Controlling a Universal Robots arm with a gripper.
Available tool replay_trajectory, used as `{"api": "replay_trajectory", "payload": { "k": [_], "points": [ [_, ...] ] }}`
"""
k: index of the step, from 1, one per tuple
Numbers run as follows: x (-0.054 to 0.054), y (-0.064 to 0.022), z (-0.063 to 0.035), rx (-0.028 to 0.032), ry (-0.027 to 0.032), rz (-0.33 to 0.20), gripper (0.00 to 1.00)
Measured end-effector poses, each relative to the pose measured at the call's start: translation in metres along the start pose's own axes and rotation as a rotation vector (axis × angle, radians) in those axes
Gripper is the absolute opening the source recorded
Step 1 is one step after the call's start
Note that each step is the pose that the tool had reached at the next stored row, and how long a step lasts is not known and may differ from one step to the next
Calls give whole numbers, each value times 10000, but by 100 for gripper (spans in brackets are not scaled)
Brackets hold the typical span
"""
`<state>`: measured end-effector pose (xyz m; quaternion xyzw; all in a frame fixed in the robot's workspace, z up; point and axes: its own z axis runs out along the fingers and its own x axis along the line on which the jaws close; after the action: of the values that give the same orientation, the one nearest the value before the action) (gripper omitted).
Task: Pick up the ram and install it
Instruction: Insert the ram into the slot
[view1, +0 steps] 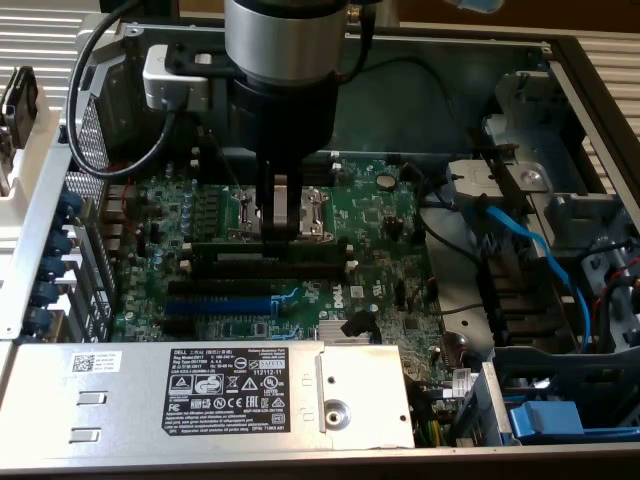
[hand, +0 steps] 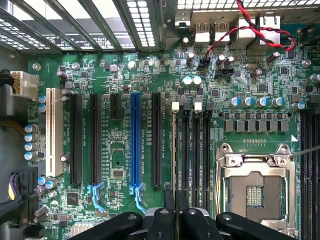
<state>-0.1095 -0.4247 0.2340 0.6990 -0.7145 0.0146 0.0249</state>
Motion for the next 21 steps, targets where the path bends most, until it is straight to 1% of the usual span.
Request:
{"api": "replay_trajectory", "payload": {
  "k": [14, 21],
  "points": [
    [-3, 4, 23, 1, -1, 1, 13],
    [-5, 5, 22, -25, -11, 1, 13]
  ]
}}
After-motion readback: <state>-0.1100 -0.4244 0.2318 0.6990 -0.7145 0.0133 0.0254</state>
